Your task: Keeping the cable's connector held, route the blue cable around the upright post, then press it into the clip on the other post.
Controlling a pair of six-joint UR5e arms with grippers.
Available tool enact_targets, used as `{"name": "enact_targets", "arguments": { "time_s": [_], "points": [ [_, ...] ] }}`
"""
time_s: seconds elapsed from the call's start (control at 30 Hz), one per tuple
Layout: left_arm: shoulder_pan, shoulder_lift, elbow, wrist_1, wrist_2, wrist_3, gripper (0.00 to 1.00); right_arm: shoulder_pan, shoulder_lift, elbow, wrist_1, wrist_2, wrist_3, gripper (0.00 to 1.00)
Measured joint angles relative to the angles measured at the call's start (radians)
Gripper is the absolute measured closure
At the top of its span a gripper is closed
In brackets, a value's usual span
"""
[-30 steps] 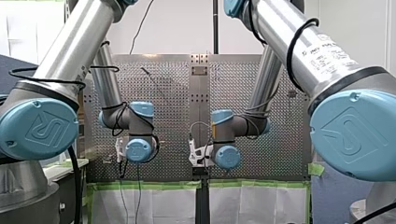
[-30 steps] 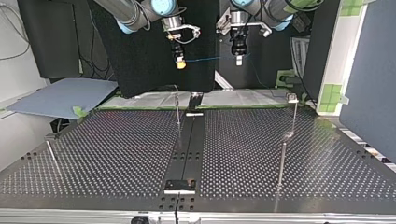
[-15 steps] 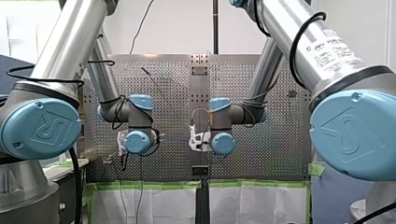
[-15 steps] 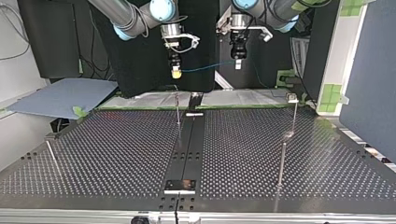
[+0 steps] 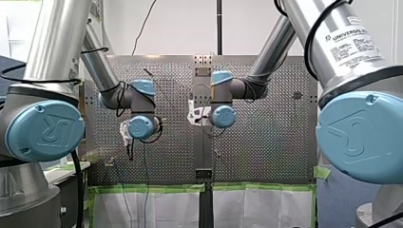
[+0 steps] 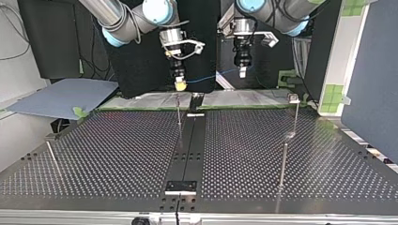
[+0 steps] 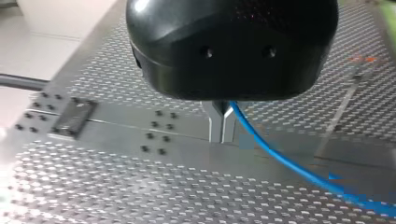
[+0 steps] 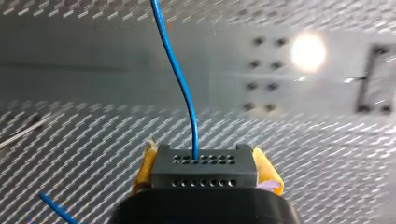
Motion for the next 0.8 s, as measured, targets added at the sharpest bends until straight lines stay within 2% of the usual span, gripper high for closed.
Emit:
{"name": "enact_targets", "arguments": {
  "time_s": [0.27, 0.43, 0.63, 0.8],
  "points": [
    [0.016, 0.079, 0.041, -0.079, -0.005, -0.018, 1.00, 0.000, -0.073, -0.069, 0.073, -0.072, 0.012, 1.00],
    [0.036, 0.132, 0.086, -0.132, -0.039, -0.034, 1.00, -0.001, -0.121, -0.111, 0.123, -0.099, 0.028, 1.00],
    [0.052, 0.196, 0.147, -0.196, -0.080, -0.038, 1.00, -0.005, -0.139, -0.157, 0.185, -0.144, 0.044, 1.00],
    [0.065, 0.250, 0.194, -0.249, -0.100, -0.053, 1.00, -0.008, -0.140, -0.193, 0.241, -0.163, 0.053, 1.00]
  ]
}}
